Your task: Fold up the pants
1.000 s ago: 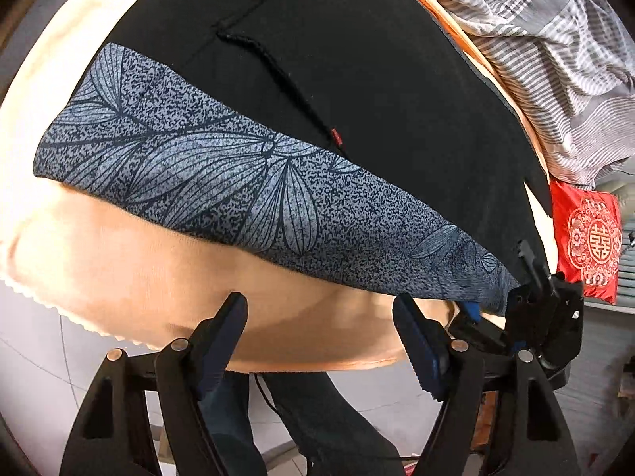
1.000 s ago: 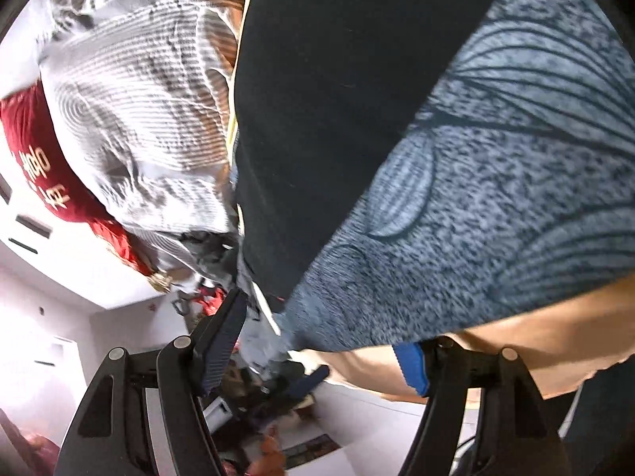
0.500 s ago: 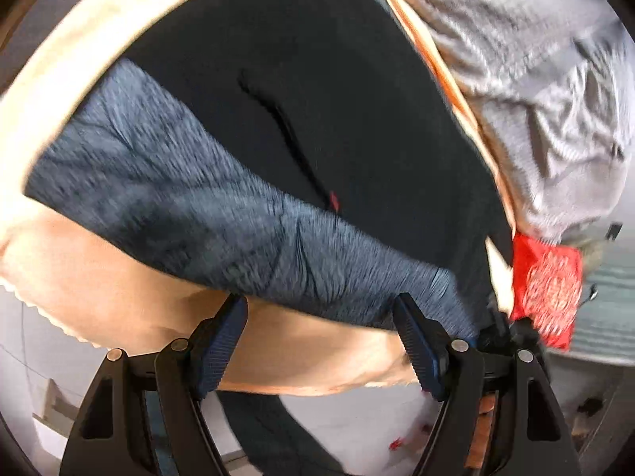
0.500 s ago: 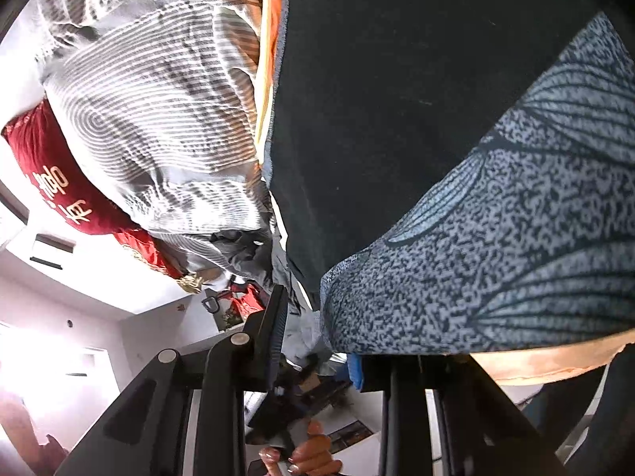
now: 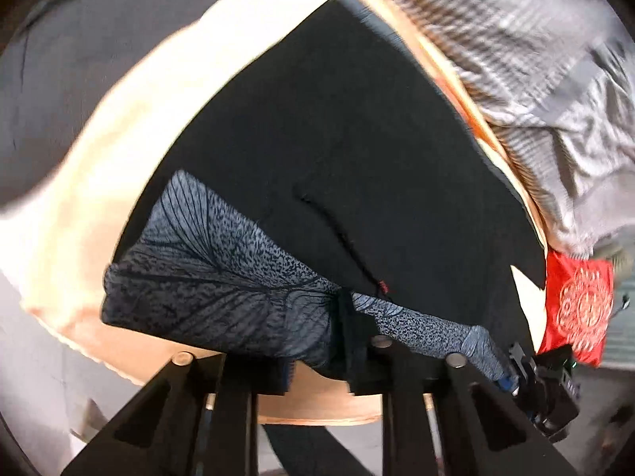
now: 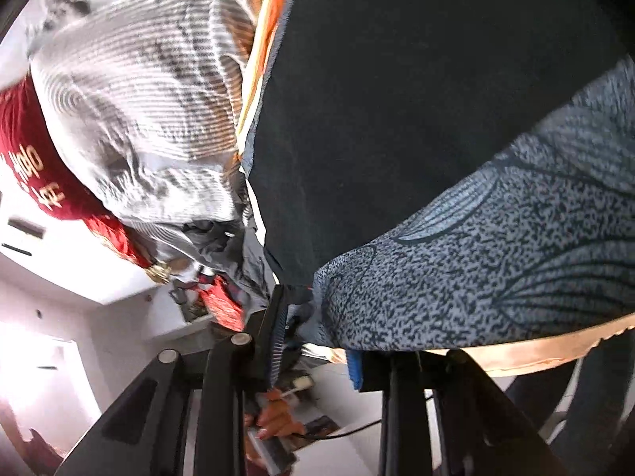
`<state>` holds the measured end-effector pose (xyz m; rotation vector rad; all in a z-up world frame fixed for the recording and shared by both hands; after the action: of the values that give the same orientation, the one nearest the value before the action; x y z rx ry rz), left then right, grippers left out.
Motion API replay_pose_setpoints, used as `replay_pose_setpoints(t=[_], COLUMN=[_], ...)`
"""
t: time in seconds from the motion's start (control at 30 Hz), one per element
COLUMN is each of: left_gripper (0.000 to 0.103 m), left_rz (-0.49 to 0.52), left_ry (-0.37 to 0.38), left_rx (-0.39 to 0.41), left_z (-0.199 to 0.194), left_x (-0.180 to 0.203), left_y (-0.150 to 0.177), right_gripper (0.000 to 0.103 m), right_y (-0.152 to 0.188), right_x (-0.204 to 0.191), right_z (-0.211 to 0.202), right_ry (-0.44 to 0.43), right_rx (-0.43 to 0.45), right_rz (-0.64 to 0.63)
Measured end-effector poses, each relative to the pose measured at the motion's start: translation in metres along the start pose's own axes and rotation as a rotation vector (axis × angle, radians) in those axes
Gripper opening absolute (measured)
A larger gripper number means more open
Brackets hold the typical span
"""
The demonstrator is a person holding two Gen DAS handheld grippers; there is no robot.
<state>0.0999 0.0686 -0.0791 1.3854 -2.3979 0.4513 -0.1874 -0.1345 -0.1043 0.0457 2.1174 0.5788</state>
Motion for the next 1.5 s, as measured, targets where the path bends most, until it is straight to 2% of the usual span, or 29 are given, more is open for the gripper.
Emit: replay_pose_setpoints(t=[0.23,0.4,0.6,0.73,0.93,1.13,1.17,1.2,1.23,1.27,1.3,1.33,1.37,1.5], left_gripper=[0.018,0.018,0.018,0.018,0.018,0.023,0.024,0.036,0.060,0.072,0.081,0.081,0.081,0.081], left_rz=[0.058,0.146,0.144,0.139,0.118,0.068,0.067,0.071,0.082,0.101,0.117,0.138,0.158,0.239], left_ry=[0.017,-0.024,-0.113,-0.180,-0.256,-0.269,-0.267,-0.272,-0.298,-0.344,-0.372,-0.390,-0.408,-0.469], left_rx=[0.051,0.094,0.117,0.116,0.103,0.097,0.096,0.101,0.120,0.158,0.201,0.242,0.249,0.172], left_z=[-0.033,-0.042,-0.006,0.024,0.070,0.085,0.082,0.079,0.071,0.058,0.047,0.035,0.027,0.042], left_x=[0.030,0.054,0.076,0.085,0.077,0.067,0.067,0.068,0.070,0.073,0.074,0.078,0.083,0.099], left_y=[-0.038,-0.082,-0.159,-0.196,-0.214,-0.217,-0.215,-0.213,-0.211,-0.208,-0.206,-0.203,-0.199,-0.183], right_gripper=[0.023,0.023,0.023,0.023,0.023,0.024,0.026,0.029,0.037,0.051,0.059,0.071,0.073,0.073], right_y=[-0.008,-0.042,-0.111,-0.163,-0.228,-0.253,-0.256,-0.256,-0.256,-0.255,-0.254,-0.253,-0.252,-0.237], right_x=[-0.055,-0.100,-0.134,-0.148,-0.139,-0.134,-0.131,-0.130,-0.131,-0.134,-0.139,-0.146,-0.155,-0.185], right_z=[-0.011,-0.007,0.022,0.051,0.096,0.125,0.126,0.127,0.126,0.124,0.123,0.119,0.114,0.093], right_ry=[0.064,0.080,0.127,0.179,0.260,0.340,0.337,0.329,0.320,0.315,0.313,0.306,0.298,0.285], right_rx=[-0.001,-0.022,-0.082,-0.131,-0.202,-0.276,-0.288,-0.299,-0.311,-0.321,-0.326,-0.330,-0.327,-0.293], right_rz=[-0.117,-0.187,-0.195,-0.201,-0.138,-0.188,-0.172,-0.154,-0.144,-0.152,-0.166,-0.186,-0.207,-0.300])
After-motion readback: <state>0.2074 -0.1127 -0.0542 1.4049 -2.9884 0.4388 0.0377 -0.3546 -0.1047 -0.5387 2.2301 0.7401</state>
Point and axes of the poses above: each gripper's, at about its wrist camera, not at the fingertips, and z roughly the way its jaws point, x to its right, y to its underside, the point moved 3 cm from there along z, roughly the way its jaws point, and after that the axes turned 9 degrees about z, right-handed, at the moved point
